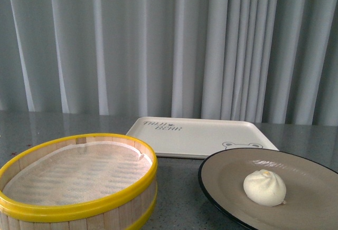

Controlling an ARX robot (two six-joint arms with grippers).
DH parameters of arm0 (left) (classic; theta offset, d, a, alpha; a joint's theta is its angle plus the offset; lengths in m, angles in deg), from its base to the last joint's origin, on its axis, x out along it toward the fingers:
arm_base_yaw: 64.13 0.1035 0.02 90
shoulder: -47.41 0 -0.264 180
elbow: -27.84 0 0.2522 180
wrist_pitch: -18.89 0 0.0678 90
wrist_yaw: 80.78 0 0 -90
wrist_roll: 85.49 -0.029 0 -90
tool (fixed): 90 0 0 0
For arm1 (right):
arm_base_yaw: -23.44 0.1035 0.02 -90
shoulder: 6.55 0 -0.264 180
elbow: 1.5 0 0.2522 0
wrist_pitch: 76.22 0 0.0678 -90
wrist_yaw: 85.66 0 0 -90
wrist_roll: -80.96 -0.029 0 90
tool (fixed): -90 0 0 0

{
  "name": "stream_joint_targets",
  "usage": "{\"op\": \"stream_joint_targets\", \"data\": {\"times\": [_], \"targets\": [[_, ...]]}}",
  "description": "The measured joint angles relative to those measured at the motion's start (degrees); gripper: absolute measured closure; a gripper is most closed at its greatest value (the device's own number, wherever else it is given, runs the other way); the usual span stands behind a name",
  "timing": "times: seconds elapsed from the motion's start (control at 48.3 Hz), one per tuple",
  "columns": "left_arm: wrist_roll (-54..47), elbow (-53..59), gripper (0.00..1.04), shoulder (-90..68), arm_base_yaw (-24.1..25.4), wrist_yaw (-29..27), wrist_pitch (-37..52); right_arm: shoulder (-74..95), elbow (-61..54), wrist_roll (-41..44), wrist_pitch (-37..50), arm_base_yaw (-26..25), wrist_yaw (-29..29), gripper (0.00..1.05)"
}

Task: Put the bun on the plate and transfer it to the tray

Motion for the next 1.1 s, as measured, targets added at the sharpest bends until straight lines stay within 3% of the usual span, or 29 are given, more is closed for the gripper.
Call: {"op": "stream_joint_targets", "data": {"times": [0.083,0.186,0.331,1.097], "targets": [[-0.02,1.22,1.01,2.73,2.45,3.74,-1.55,0.0,0.0,0.0,0.0,0.0,0.0,0.09],[-0.02,2.73,1.01,6.73,4.39,4.28,-3.93,0.0,0.0,0.0,0.0,0.0,0.0,0.09],[-0.02,5.73,1.01,9.31,4.59,4.44,-2.95,0.0,0.0,0.0,0.0,0.0,0.02,0.09],[-0.02,6.32,1.01,35.08,4.59,4.55,-26.67,0.0,0.0,0.0,0.0,0.0,0.0,0.09]]}}
